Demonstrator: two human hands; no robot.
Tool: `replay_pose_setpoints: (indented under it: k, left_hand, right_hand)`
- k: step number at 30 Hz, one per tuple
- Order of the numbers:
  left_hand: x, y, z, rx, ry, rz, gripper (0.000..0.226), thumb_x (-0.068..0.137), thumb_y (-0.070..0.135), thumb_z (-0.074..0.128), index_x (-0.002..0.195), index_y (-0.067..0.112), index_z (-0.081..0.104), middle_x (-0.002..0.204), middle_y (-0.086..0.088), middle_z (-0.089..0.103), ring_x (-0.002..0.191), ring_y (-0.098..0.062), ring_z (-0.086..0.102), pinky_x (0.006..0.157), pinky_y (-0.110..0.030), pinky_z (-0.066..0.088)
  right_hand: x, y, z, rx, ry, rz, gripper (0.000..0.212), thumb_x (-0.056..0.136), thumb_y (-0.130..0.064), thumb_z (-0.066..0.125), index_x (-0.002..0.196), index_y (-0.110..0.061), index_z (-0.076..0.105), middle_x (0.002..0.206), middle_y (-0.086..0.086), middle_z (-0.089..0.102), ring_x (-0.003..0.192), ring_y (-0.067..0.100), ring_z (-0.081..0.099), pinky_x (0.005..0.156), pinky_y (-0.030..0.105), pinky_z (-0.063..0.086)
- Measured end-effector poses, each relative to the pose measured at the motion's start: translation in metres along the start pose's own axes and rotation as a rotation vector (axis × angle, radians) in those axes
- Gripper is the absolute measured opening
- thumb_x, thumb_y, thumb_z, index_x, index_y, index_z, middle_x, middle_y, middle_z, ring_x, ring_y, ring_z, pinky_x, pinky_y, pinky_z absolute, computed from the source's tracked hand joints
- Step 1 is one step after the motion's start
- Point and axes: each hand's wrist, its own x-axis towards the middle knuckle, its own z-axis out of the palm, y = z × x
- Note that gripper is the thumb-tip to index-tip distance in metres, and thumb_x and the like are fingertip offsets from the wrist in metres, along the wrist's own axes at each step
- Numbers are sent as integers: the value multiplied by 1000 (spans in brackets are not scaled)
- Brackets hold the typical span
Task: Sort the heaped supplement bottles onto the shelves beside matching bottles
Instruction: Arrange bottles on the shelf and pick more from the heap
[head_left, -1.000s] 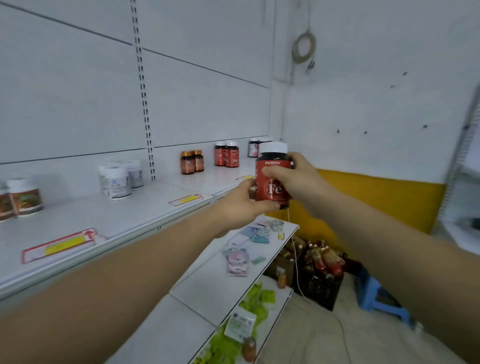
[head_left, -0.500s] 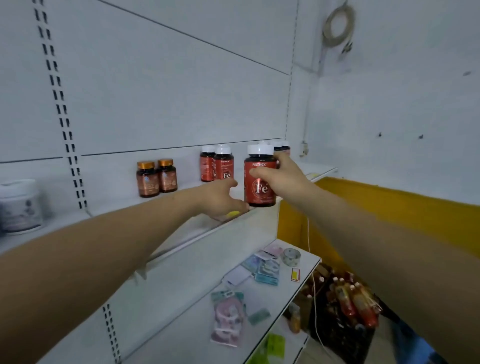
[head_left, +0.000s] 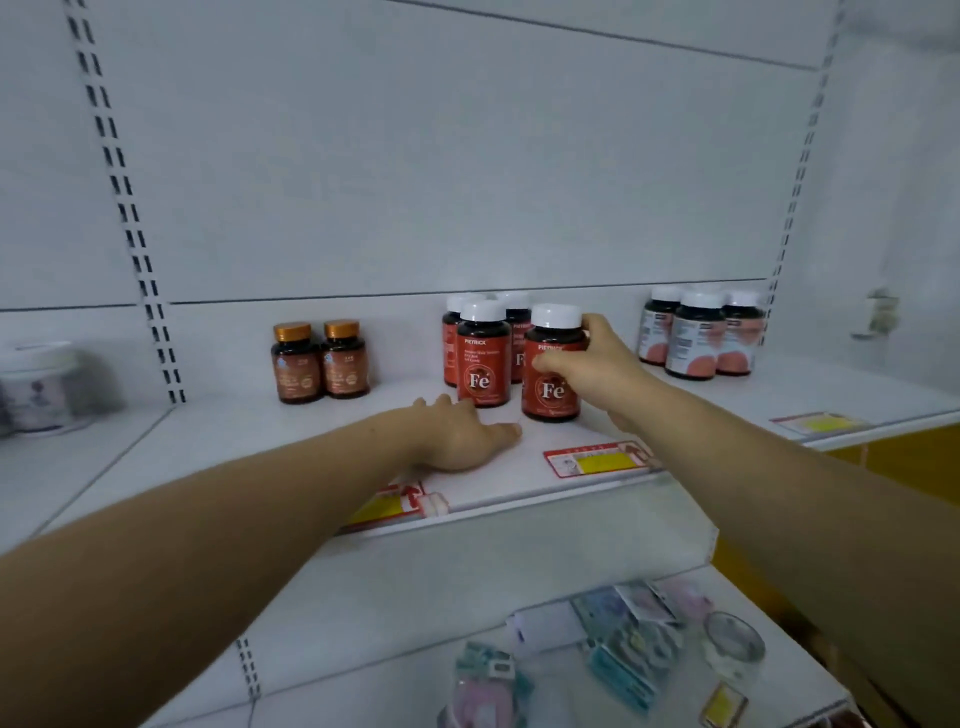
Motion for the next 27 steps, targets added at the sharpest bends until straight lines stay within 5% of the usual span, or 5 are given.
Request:
replay_pose_setpoints:
  k: [5,14,22,27]
  left_hand:
    - [4,6,6,61,2,-137,93,80,82,18,152,24,7,160,-6,2,146,-32,1,114,-58,10]
    - [5,9,5,62,-4,-172,93,80,82,21,152,26,3,160,0,2,147,-26,2,114,-60,8]
    - [-13,7,-11,-121,11,-144,80,87,67,40,151,23,18,157,-2,20,143,-22,22,115,-38,17]
    - [-52,-34,-30,-256,100,-170,74,85,63,50,148,31,27,157,3,21,142,-21,24,114,-39,19]
  right_hand:
    - [31,10,-8,-28,-123,-47,65,79,-18,74,135,-20,40,125,2,58,112,21,57,93,34,46]
    - [58,22,7,-68,-187,-111,67,81,-26,74,136,-16,38,129,5,56,116,25,56,98,42,46]
    - [54,7,3,-210,-175,-94,79,77,-37,74,140,-16,32,134,8,47,122,29,51,99,44,46]
    - [26,-45,7,-569,-113,-331,84,82,-48,65,148,-19,22,146,9,31,133,29,35,104,42,38]
